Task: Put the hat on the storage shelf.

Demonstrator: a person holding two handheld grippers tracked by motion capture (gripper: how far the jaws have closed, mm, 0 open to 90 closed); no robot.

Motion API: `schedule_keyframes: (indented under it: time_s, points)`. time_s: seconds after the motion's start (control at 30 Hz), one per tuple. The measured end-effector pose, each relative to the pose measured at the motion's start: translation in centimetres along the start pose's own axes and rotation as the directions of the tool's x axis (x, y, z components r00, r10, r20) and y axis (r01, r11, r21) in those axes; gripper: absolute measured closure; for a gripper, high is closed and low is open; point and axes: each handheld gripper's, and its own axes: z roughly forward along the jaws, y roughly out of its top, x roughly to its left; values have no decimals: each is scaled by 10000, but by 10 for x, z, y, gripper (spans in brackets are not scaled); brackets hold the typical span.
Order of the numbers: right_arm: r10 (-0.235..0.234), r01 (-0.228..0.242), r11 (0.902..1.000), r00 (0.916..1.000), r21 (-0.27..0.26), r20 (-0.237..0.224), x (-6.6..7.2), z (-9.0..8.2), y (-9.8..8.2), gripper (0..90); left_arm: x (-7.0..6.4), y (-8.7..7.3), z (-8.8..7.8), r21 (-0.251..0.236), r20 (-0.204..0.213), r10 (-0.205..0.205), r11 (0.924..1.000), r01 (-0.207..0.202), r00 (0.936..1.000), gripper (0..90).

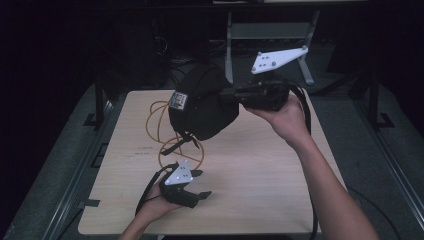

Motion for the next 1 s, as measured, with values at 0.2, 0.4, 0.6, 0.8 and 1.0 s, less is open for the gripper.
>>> schedule_keyframes:
  time_s: [0.2, 0.4, 0.6, 0.8, 1.0]
  points:
    - [-17, 30, 9988, 9996, 479, -274, -6, 25, 14, 877, -2, -1, 2, 66, -120, -168, 9998, 169, 9998, 287]
    - [-52, 79, 9973, 9993, 734, -364, -9, 44, 25, 877, -4, -1, 4, 187, -67, 221, 9996, -219, 9997, 287]
    - [-110, 148, 9956, 9991, 921, -416, -11, 58, 37, 877, -4, -1, 3, 158, -137, 201, 9997, -199, 9997, 287]
    - [-103, 156, 9935, 9988, 1128, -474, -15, 81, 48, 877, -3, -1, 3, 205, -111, 231, 9995, -229, 9997, 288]
    - [185, -119, 9874, 9990, 1575, -406, -24, 107, 54, 876, -2, -1, 2, 123, -166, 198, 9997, -196, 9997, 288]
